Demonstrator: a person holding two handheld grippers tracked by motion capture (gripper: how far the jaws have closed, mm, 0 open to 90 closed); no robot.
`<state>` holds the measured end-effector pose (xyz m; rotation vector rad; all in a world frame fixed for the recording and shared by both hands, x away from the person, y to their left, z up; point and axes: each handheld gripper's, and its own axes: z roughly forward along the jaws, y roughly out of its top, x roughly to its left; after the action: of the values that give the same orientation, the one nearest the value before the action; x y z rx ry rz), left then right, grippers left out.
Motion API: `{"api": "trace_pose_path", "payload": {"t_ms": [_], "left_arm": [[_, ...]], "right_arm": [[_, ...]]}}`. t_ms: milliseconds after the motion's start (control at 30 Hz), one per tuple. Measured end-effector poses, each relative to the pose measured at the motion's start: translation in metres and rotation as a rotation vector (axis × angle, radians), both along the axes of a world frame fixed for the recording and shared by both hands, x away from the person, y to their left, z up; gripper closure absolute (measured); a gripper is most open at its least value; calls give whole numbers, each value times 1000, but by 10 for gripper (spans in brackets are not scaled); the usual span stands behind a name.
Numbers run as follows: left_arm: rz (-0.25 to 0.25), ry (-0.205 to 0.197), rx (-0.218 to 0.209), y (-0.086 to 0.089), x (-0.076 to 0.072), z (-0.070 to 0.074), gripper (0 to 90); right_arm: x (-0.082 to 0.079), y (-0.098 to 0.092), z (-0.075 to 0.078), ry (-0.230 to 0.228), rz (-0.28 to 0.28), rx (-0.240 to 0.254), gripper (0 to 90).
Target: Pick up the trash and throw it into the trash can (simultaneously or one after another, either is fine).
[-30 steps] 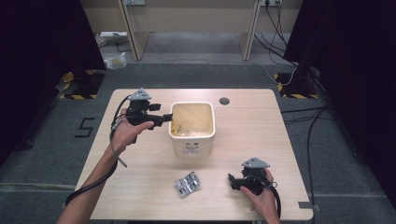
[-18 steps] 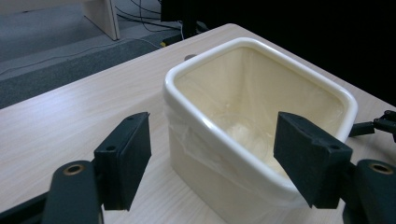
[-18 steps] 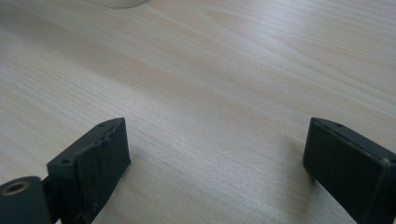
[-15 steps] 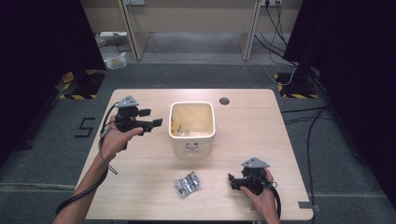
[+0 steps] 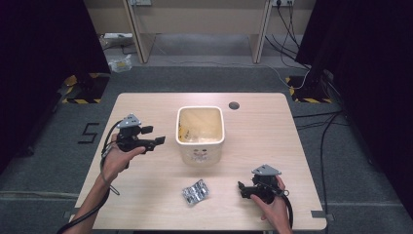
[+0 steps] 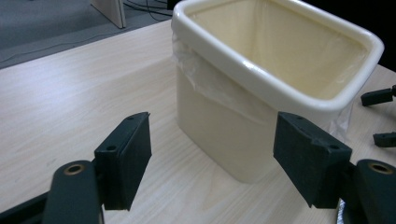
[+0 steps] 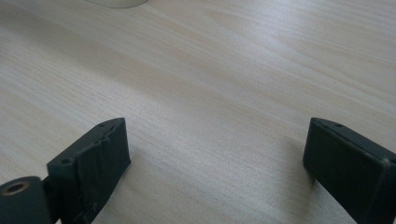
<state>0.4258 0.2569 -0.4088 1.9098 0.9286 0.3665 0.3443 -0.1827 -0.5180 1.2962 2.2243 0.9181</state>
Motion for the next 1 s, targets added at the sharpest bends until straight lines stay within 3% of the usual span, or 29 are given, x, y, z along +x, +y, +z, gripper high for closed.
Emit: {"api": "trace_pose_path", "payload": {"t_ms": [533,900,1000], "left_arm": [[-32,77,15,-2,-15,-56,207],[-39,90,21,-2,-24,-80,163],[-44,99,40,-4,-26,-86,163]], "right_arm": [[0,0,0,0,0,0,74],[0,0,0,0,0,0,73],[0,0,0,0,0,0,74]]}}
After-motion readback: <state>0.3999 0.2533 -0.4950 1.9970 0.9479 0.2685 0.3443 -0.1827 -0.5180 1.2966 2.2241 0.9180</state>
